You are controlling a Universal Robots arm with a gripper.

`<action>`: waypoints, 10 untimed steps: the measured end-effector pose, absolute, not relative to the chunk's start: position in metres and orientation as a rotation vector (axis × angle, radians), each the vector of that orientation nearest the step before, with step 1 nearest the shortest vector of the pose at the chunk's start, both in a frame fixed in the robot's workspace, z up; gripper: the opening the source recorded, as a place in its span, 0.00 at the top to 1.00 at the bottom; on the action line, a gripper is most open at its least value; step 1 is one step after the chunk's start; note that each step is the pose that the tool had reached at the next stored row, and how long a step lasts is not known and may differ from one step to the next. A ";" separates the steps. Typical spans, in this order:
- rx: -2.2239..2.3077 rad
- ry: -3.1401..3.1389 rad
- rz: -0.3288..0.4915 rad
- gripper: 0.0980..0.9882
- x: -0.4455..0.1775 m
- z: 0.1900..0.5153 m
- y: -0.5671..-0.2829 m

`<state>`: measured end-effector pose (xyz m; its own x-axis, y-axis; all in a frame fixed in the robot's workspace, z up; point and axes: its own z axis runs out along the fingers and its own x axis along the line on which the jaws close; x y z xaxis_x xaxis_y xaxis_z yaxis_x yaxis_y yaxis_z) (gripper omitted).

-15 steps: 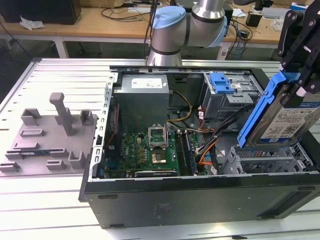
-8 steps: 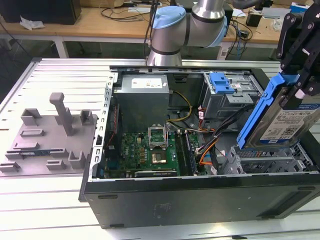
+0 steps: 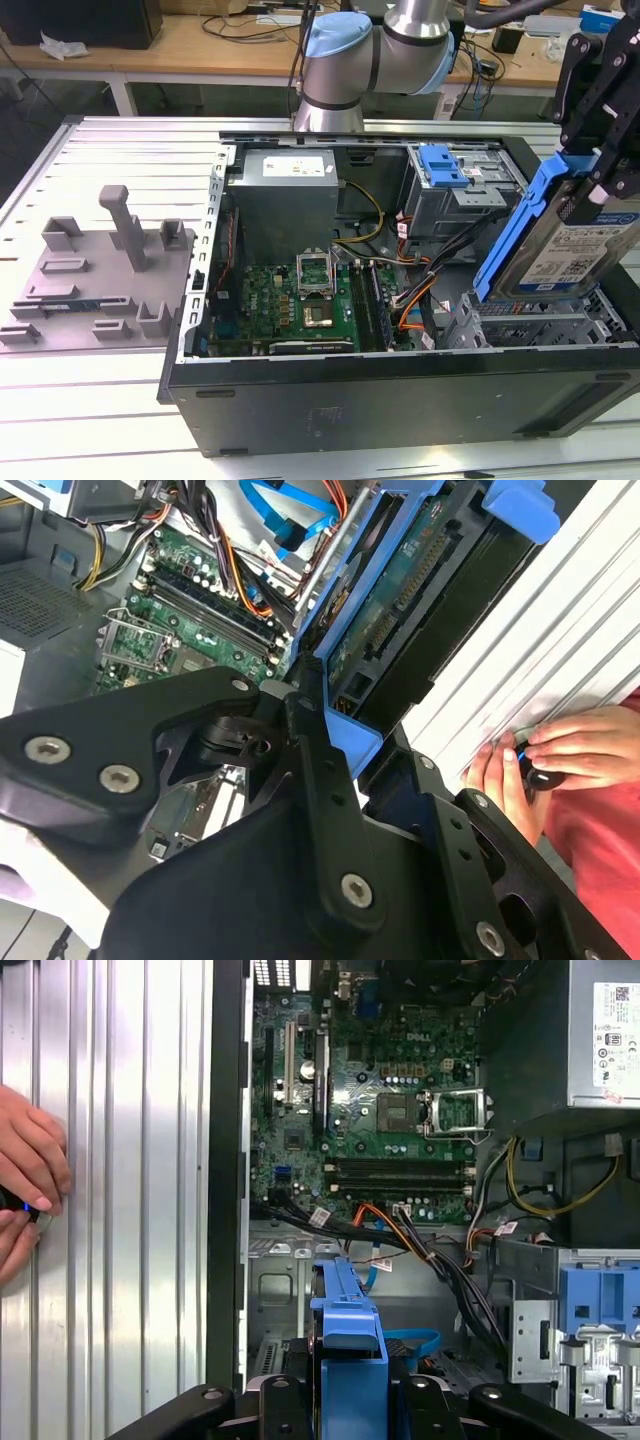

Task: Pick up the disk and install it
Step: 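Insert the disk into the insertion slot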

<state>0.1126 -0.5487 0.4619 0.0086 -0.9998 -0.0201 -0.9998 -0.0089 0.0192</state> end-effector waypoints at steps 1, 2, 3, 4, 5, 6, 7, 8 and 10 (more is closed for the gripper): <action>-2.231 2.211 0.044 0.70 0.113 0.462 -0.549; -2.231 2.211 0.044 0.70 0.113 0.461 -0.549; -2.231 2.211 0.044 0.70 0.113 0.460 -0.549; -2.230 2.211 0.044 0.70 0.113 0.460 -0.549; -2.231 2.211 0.044 0.70 0.114 0.459 -0.549; -2.231 2.211 0.044 0.70 0.114 0.458 -0.549; -2.231 2.211 0.044 0.70 0.114 0.458 -0.549; -2.230 2.211 0.044 0.70 0.114 0.457 -0.549; -2.231 2.211 0.044 0.70 0.114 0.456 -0.549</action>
